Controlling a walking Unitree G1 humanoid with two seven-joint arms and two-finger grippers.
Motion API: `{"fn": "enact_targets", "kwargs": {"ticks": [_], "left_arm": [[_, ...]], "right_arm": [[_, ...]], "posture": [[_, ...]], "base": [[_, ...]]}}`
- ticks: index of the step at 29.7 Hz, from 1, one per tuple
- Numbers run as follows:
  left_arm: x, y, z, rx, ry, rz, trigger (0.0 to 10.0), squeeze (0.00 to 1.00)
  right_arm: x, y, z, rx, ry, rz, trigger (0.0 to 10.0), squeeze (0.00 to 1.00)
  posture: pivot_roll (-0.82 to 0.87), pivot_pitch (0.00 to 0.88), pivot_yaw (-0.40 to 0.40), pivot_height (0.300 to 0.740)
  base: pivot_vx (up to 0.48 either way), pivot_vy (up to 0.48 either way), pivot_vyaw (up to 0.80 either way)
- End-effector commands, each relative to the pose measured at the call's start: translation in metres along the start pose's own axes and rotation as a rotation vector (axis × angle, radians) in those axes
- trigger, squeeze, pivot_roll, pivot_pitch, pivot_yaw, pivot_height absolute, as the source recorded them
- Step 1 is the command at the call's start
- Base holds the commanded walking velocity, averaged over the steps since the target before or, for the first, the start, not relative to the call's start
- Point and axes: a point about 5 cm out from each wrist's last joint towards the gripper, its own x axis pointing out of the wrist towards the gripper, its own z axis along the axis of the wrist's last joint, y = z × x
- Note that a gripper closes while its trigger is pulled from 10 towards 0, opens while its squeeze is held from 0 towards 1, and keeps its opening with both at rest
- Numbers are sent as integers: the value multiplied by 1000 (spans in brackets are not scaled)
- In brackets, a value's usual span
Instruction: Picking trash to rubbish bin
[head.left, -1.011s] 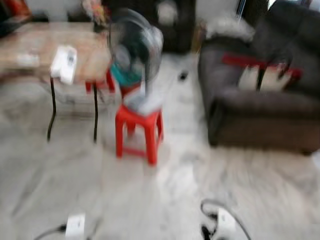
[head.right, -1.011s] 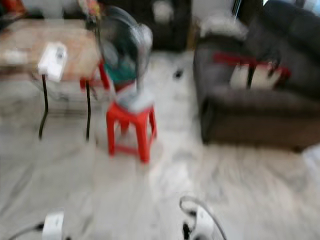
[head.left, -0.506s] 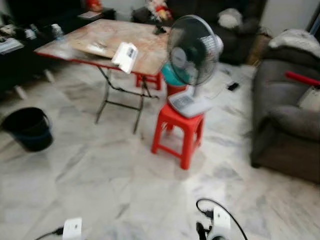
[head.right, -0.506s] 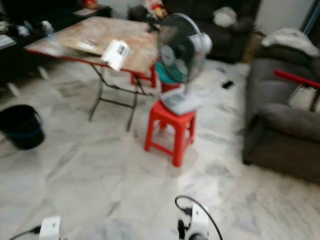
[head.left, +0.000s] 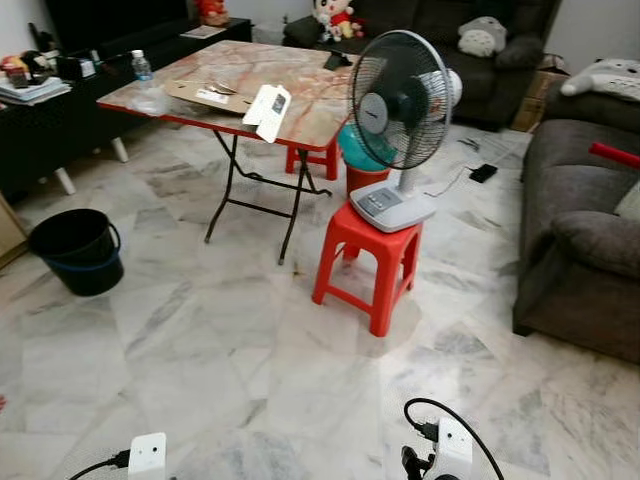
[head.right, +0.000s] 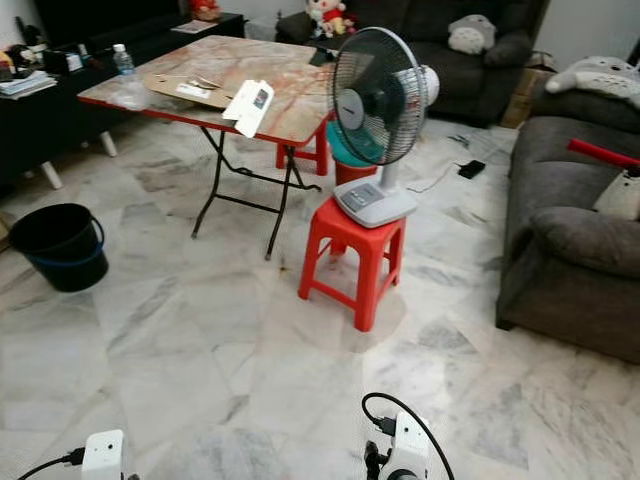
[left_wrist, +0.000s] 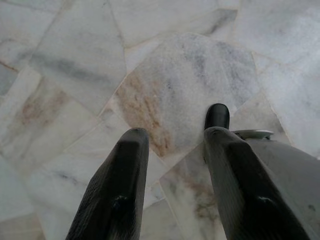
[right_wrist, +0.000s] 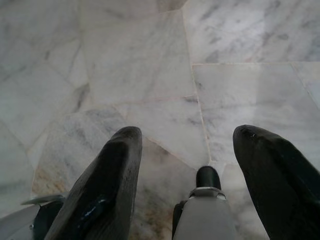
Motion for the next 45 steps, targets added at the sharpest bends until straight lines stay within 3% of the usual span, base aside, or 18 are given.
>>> {"fn": "enact_targets", "kwargs": {"ticks": [1, 8, 20, 45], "left_arm": [[0, 1, 3, -9, -9, 8, 10000, 0], [1, 0, 5, -6, -8, 11, 10000, 0], [1, 0, 5, -3, -11, 12, 10000, 0], [1, -1, 8, -1, -30, 14, 10000, 0]], "right_arm": [[1, 0, 4, 21, -5, 2, 10000, 0], [1, 0, 4, 8, -8, 5, 10000, 0], [1, 1, 6, 13, -21, 3, 10000, 0], [1, 0, 9, 12, -37, 2, 10000, 0]], "posture": [[-15, 0, -15, 740], [-6, 0, -13, 740], [1, 0, -13, 740], [2, 4, -18, 740]], "base": [[0, 247, 0], [0, 450, -800], [0, 480, -297], [0, 441, 0]]}}
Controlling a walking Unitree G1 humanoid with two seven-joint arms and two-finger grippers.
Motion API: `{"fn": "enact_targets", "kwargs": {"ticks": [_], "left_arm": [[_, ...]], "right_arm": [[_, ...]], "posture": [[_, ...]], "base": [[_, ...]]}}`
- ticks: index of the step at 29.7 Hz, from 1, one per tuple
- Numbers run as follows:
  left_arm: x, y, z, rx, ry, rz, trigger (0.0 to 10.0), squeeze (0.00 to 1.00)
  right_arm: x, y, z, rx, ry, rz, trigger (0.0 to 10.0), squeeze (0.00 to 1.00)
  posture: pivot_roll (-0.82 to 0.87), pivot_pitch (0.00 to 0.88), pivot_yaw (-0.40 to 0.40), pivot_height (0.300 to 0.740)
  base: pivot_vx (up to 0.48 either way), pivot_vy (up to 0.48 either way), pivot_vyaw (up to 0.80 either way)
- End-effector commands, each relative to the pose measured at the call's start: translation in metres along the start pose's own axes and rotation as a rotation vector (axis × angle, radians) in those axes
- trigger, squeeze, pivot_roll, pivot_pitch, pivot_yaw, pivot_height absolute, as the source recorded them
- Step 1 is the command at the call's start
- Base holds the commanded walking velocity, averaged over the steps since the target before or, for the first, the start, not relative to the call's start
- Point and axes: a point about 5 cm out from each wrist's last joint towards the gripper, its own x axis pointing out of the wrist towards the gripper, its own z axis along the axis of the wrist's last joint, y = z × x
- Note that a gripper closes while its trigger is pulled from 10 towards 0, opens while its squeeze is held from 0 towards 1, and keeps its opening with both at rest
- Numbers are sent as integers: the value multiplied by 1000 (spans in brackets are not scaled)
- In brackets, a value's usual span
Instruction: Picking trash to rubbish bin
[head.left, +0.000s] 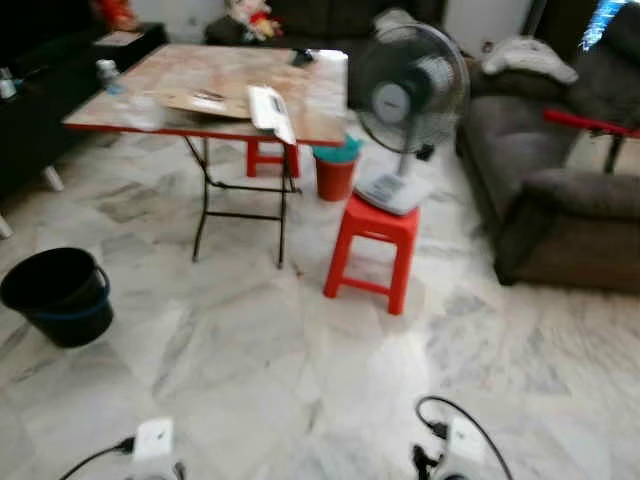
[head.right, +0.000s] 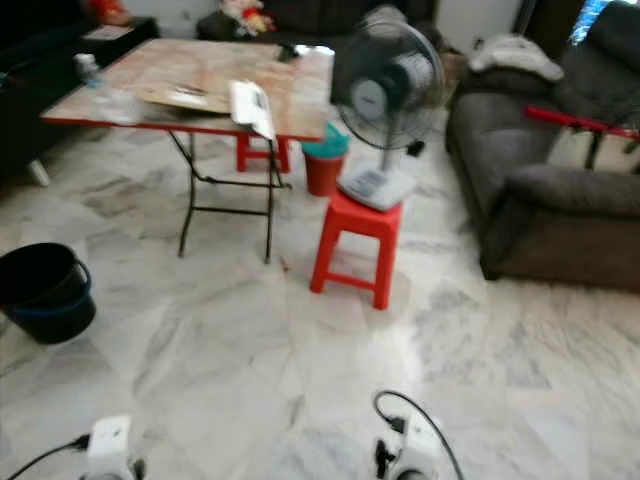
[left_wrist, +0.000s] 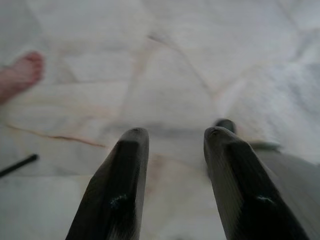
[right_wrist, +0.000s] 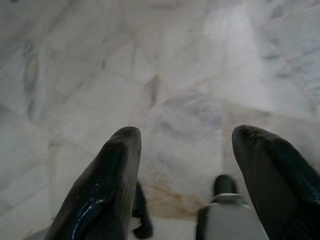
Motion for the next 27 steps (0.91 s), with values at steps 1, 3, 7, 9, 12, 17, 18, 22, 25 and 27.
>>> {"fn": "enact_targets", "kwargs": {"ticks": [1, 3, 7, 9, 12, 17, 18, 22, 25, 27], "left_arm": [[1, -9, 6, 8, -23, -17, 10000, 0], [1, -8, 8, 2, -35, -3, 10000, 0], [1, -7, 11, -9, -45, -4, 10000, 0], [1, -6, 11, -14, -43, -4, 10000, 0], [1, -6, 11, -24, -47, -2, 10000, 0], [1, -4, 11, -19, -53, 12, 10000, 0], [1, -4, 11, -20, -52, 12, 10000, 0], [1, -4, 12, -20, -54, 9, 10000, 0], [1, -5, 13, -19, -56, 8, 10000, 0], [1, -5, 13, -19, -56, 8, 10000, 0]], "right_arm": [[-2, -14, 1, -2, -4, -34, 10000, 0], [-2, -14, 1, 0, -5, -32, 10000, 0], [-2, -12, 1, 6, -10, -21, 10000, 0], [-1, -11, 1, 4, -10, -14, 10000, 0], [-1, -9, 1, 9, -10, -5, 10000, 0], [-1, -6, 2, -23, -14, 15, 10000, 0], [-1, -6, 2, -22, -15, 13, 10000, 0], [-1, -6, 3, -13, -17, 12, 10000, 0], [-1, -6, 1, 6, -2, 10, 10000, 0], [-1, -6, 1, 8, 0, 10, 10000, 0]], "posture": [[2, 4, -18, 740], [2, 4, -18, 740], [3, 10, -18, 740], [4, 9, -17, 740], [5, 10, -17, 740], [6, 10, -16, 740], [6, 10, -16, 740], [8, 8, -16, 740], [8, 8, -16, 740], [8, 8, -16, 740]], "base": [[0, 0, 0], [0, 0, 0], [0, 0, 0], [0, 0, 0], [0, 0, 0], [445, 0, 0], [480, 0, 756], [480, 0, 769], [480, 0, 594], [480, 0, 297]]}}
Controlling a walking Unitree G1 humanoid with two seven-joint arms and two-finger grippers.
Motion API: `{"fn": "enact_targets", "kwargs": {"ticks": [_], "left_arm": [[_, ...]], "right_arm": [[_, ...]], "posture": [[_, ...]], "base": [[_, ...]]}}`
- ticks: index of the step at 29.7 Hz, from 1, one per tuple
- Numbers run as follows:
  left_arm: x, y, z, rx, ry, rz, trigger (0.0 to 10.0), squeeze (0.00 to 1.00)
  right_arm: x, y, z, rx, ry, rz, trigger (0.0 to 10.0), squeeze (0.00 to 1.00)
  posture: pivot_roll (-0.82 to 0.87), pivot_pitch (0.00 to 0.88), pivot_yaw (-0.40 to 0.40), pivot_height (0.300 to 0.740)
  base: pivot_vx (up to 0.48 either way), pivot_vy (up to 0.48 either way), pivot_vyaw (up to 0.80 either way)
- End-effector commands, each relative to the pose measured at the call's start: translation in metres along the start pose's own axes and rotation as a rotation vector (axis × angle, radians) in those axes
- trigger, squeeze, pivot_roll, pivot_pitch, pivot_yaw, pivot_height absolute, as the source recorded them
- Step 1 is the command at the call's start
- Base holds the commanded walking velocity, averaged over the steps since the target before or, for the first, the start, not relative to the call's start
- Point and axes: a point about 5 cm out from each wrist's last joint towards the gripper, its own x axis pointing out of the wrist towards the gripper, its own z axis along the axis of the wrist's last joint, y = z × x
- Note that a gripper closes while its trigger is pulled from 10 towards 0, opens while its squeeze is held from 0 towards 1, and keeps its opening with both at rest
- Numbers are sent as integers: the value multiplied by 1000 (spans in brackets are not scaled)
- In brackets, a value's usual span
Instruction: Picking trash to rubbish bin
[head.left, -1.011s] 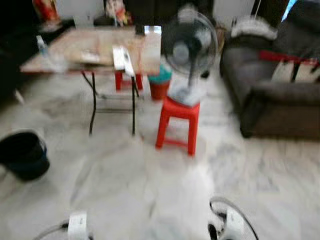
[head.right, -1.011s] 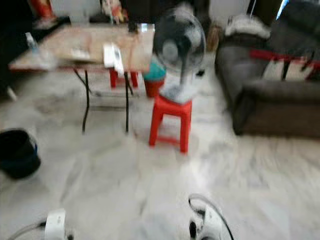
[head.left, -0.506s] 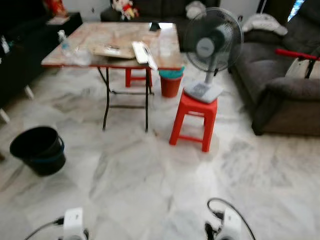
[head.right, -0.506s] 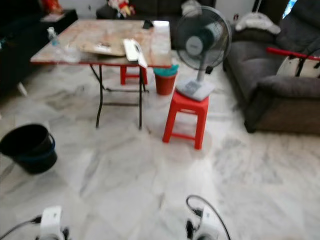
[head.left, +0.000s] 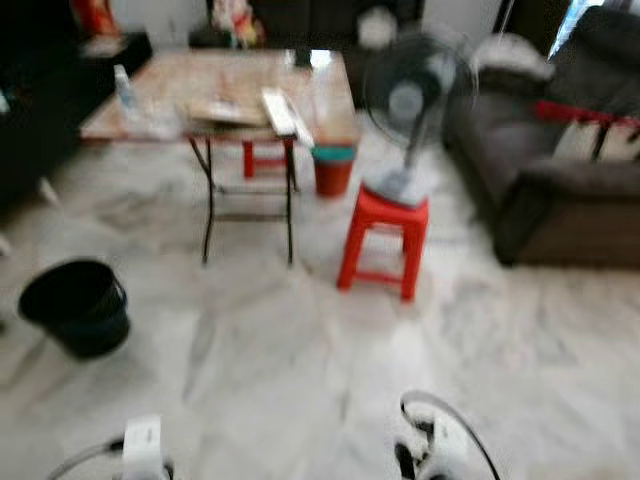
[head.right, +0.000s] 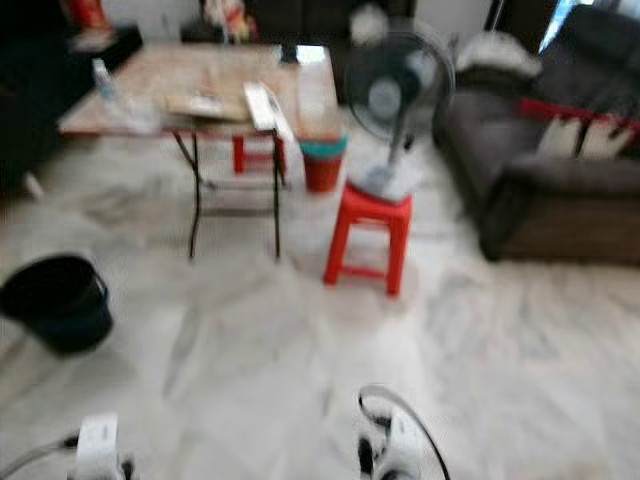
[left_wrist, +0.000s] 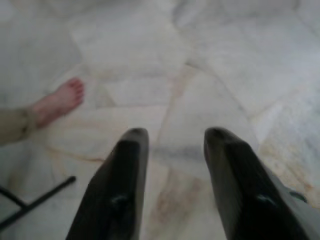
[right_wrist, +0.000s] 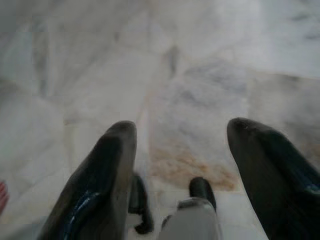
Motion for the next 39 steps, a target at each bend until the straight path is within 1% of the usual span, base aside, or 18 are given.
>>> {"fn": "enact_targets", "kwargs": {"ticks": [1, 3, 6, 12, 21, 28, 31, 35, 39], "left_arm": [[0, 4, 2, -1, -1, 10, 10000, 0], [1, 4, 3, 0, -3, 10, 10000, 0], [1, 3, 4, 0, -5, 10, 10000, 0], [1, 3, 4, 1, -7, 9, 10000, 0], [1, 3, 6, 3, -13, 10, 10000, 0], [1, 2, 8, 1, -19, 11, 10000, 0], [1, 2, 8, 2, -18, 10, 10000, 0], [1, 1, 9, 3, -19, 8, 10000, 0], [1, 1, 9, 0, -21, 7, 10000, 0]], "right_arm": [[3, 9, 10, -16, -29, 30, 10000, 0], [3, 10, 11, -27, -35, 37, 10000, 0], [3, 12, 11, -42, -39, 47, 10000, 0], [3, 12, 10, -30, -36, 47, 10000, 0], [3, 12, 8, -5, -28, 44, 10000, 0], [3, 13, 9, -4, -33, 43, 10000, 0], [3, 13, 9, 15, -31, 43, 10000, 0], [3, 14, 9, -27, -17, 49, 10000, 0], [3, 14, 9, -12, -21, 45, 10000, 0]], "posture": [[7, 7, -17, 740], [7, 7, -17, 740], [9, 5, -17, 740], [11, 5, -17, 740], [13, 6, -15, 740], [17, 3, -14, 740], [16, 2, -14, 740], [17, 2, -14, 740], [20, 3, -17, 740]], "base": [[480, 0, 0], [480, 0, 0], [480, 0, 737], [480, 0, 782], [480, 0, 0], [480, 0, 0], [480, 0, -800], [480, 0, -784], [480, 0, -578]]}}
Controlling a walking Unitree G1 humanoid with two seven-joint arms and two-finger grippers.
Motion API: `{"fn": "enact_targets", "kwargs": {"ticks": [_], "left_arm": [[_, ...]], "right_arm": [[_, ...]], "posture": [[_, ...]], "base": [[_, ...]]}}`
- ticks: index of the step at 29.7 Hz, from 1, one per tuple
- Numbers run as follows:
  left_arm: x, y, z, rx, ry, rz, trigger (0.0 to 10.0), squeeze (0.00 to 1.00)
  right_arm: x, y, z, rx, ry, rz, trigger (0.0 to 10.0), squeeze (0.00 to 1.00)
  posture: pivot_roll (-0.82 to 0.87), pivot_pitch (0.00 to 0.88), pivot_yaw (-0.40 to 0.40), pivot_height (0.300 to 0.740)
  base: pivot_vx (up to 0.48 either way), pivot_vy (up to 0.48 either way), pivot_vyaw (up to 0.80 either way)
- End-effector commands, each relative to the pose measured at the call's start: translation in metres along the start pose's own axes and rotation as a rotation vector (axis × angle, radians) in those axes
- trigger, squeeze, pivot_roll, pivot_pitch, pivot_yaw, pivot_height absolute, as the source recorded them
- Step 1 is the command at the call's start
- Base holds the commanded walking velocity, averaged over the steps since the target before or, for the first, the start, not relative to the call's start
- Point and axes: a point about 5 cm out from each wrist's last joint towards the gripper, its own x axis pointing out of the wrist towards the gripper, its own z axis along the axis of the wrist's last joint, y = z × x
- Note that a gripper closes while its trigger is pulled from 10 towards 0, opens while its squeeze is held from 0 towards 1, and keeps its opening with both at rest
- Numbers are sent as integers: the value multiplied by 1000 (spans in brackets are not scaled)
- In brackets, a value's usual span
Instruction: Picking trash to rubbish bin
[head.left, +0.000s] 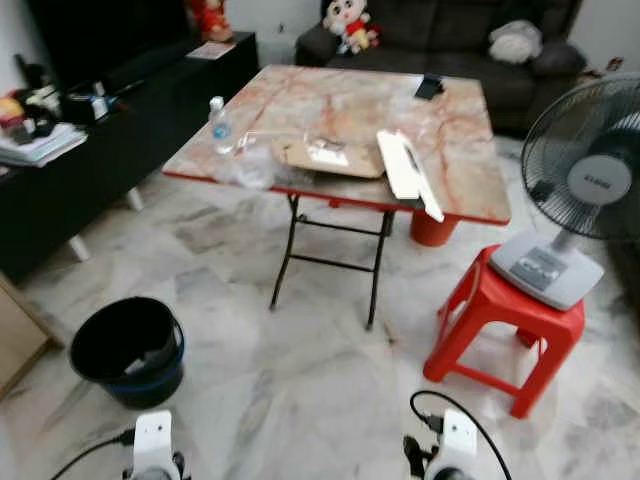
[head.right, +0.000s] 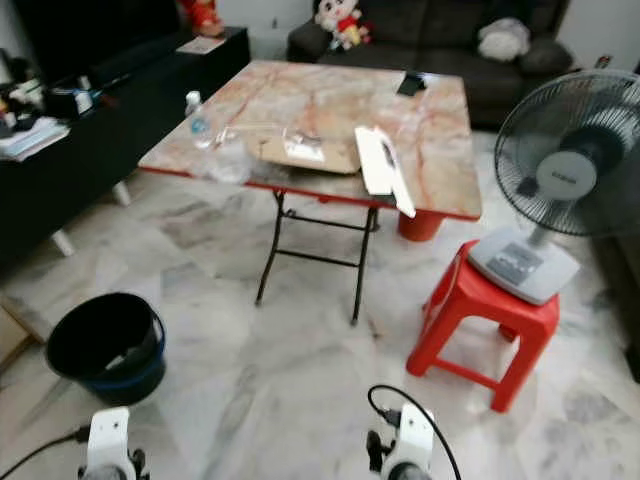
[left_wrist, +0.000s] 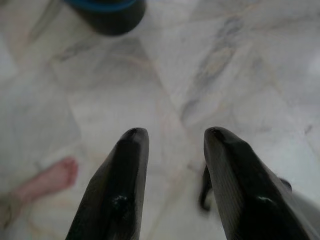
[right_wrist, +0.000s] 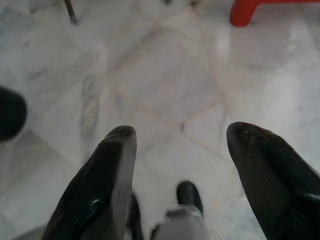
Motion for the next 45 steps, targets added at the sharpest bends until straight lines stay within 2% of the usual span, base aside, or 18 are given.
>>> {"fn": "enact_targets", "kwargs": {"ticks": [1, 24, 30, 33, 36, 41, 45], "left_arm": [[0, 5, 2, -4, -1, 15, 10000, 0], [0, 4, 0, 2, 2, 10, 10000, 0], [1, 0, 11, 49, -49, -11, 10000, 0], [3, -5, 28, 96, -99, -17, 10000, 0], [4, -8, 36, 110, -113, -20, 10000, 0], [4, -9, 35, 116, -104, -23, 10000, 0], [3, -6, 27, 104, -82, -15, 10000, 0]], "right_arm": [[1, 4, 0, -6, 4, 7, 10000, 0], [1, 2, 1, -27, 4, 1, 10000, 0], [0, 1, 1, -30, 4, -4, 10000, 0], [0, -1, 0, -25, 0, -15, 10000, 0], [0, -2, 1, -15, -10, -19, 10000, 0], [0, -1, 3, 10, -18, -21, 10000, 0], [0, 0, 1, 5, -6, -20, 10000, 0]], "posture": [[20, 3, -17, 740], [25, 0, -23, 740], [26, 0, -28, 740], [26, 0, -28, 740], [26, 0, -26, 740], [18, 0, -18, 740], [18, 0, -18, 740]], "base": [[480, 0, 0], [439, 0, 0], [0, 0, 0], [0, 0, 0], [0, 0, 0], [0, 0, 0], [0, 0, -684]]}}
